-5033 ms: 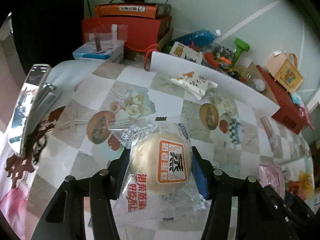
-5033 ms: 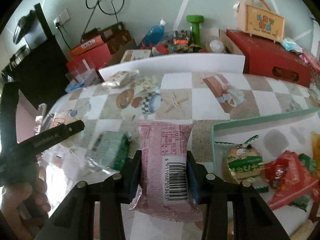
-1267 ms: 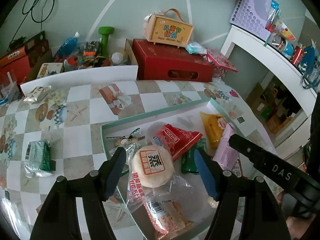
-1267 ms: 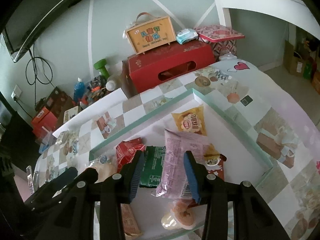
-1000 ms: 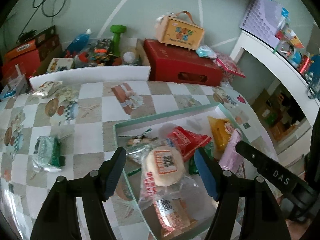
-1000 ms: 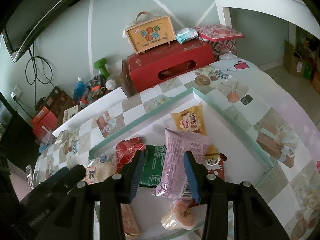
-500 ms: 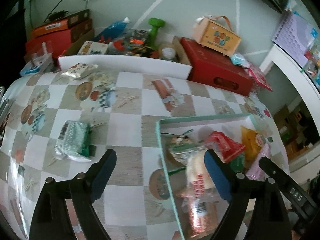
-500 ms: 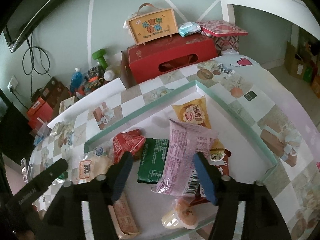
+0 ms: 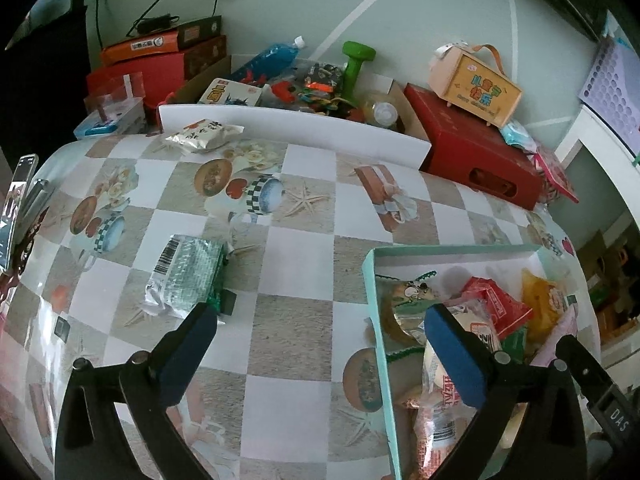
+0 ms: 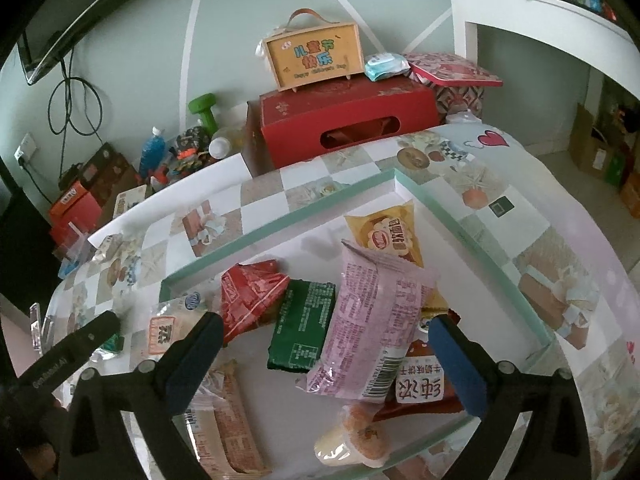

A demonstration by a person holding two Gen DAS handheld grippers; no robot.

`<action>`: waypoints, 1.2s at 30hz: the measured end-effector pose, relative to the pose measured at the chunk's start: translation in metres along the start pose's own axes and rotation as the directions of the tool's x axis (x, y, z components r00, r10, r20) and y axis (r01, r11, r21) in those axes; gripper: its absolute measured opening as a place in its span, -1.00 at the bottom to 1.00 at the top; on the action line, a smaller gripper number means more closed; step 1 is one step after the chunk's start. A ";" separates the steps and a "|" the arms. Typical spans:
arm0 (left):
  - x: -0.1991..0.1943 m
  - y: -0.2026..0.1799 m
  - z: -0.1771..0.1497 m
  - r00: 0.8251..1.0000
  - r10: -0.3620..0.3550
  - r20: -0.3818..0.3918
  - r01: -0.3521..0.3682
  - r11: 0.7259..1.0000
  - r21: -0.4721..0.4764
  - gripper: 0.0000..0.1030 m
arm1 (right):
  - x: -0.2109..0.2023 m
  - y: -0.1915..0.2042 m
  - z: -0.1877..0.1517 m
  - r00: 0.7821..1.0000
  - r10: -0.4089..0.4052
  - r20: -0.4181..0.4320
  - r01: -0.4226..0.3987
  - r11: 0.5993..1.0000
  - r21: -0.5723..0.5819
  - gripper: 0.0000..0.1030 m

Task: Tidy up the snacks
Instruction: 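Move both open grippers back over the table toward the remaining snacks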

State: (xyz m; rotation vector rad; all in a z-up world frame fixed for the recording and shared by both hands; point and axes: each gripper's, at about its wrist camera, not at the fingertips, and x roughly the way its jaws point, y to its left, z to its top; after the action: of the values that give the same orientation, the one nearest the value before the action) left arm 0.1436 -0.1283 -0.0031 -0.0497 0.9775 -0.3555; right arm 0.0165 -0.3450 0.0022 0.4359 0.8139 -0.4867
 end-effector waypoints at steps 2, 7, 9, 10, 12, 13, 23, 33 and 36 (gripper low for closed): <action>-0.001 0.001 0.000 1.000 -0.004 0.002 0.004 1.000 -0.003 1.00 | 0.000 0.000 0.000 1.000 -0.005 0.000 0.005 1.000 -0.002 1.00; -0.002 0.003 0.001 1.000 -0.004 0.008 0.004 1.000 -0.011 1.00 | 0.002 0.002 -0.001 1.000 -0.007 -0.008 0.007 1.000 -0.014 1.00; -0.003 0.005 0.000 1.000 0.000 0.007 0.000 1.000 -0.010 1.00 | 0.002 0.003 -0.001 1.000 -0.006 -0.010 0.006 1.000 -0.019 1.00; -0.003 0.005 0.000 1.000 -0.004 0.006 0.004 1.000 -0.011 1.00 | 0.002 0.004 -0.001 1.000 -0.004 -0.011 0.004 1.000 -0.021 1.00; -0.004 0.006 -0.001 1.000 -0.012 0.003 0.012 1.000 -0.012 1.00 | 0.003 0.005 -0.001 1.000 -0.002 -0.013 0.002 1.000 -0.025 1.00; -0.005 0.007 -0.001 1.000 -0.014 0.002 0.014 1.000 -0.010 1.00 | 0.003 0.006 -0.002 1.000 -0.002 -0.015 0.001 1.000 -0.027 1.00; -0.012 0.019 0.004 1.000 0.018 0.008 -0.018 1.000 0.019 1.00 | 0.004 0.020 -0.004 1.000 0.019 -0.019 -0.021 0.998 -0.056 1.00; -0.025 0.063 0.015 0.993 0.110 0.033 -0.110 0.994 -0.008 1.00 | -0.003 0.055 -0.008 0.996 0.089 0.024 -0.087 0.991 -0.099 1.00; -0.026 0.076 0.016 0.993 0.118 0.027 -0.117 0.993 -0.015 1.00 | -0.004 0.066 -0.012 0.995 0.093 0.032 -0.088 0.988 -0.125 1.00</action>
State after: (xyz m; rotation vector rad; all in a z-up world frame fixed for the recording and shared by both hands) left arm 0.1642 -0.0508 0.0117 -0.0096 0.9513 -0.2394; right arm 0.0447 -0.2850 0.0097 0.3464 0.7800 -0.3567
